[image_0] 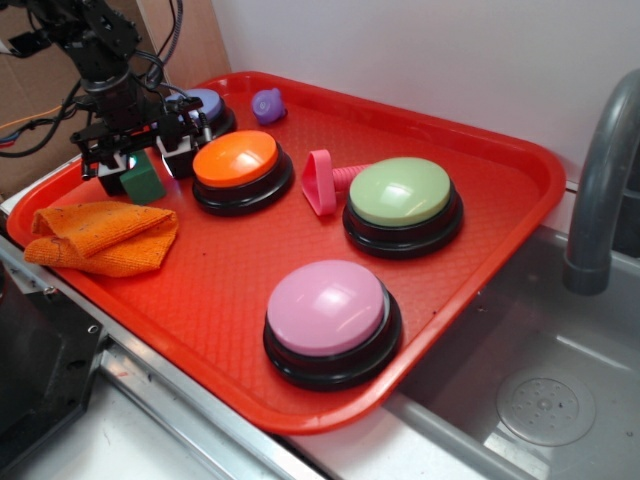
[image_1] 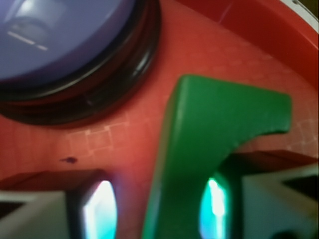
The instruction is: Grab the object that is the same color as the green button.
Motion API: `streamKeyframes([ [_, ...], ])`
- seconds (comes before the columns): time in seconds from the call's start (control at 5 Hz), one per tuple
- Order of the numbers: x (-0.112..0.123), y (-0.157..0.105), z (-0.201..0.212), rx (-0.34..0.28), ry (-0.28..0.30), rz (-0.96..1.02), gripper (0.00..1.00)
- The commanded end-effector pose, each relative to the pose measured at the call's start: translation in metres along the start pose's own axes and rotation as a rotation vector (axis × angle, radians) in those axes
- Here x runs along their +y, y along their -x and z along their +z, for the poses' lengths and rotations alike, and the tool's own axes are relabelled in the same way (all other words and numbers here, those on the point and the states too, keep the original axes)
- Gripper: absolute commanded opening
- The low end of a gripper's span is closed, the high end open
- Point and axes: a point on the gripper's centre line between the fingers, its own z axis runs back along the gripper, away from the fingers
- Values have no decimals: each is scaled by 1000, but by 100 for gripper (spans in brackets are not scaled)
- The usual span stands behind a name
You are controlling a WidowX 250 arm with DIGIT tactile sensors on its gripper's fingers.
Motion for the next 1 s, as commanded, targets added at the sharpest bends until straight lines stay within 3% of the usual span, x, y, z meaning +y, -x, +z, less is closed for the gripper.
streamKeyframes([
  [0.0,8,0,39,-45,-12,-91,0],
  [0.2,7,0,75,-23,-30,-211,0],
  [0.4,-2,16,121,9,-6,-458,0],
  [0.6,-17,55,154,22,44,-704,0],
  [0.8,-19,81,166,70,69,-860,0],
])
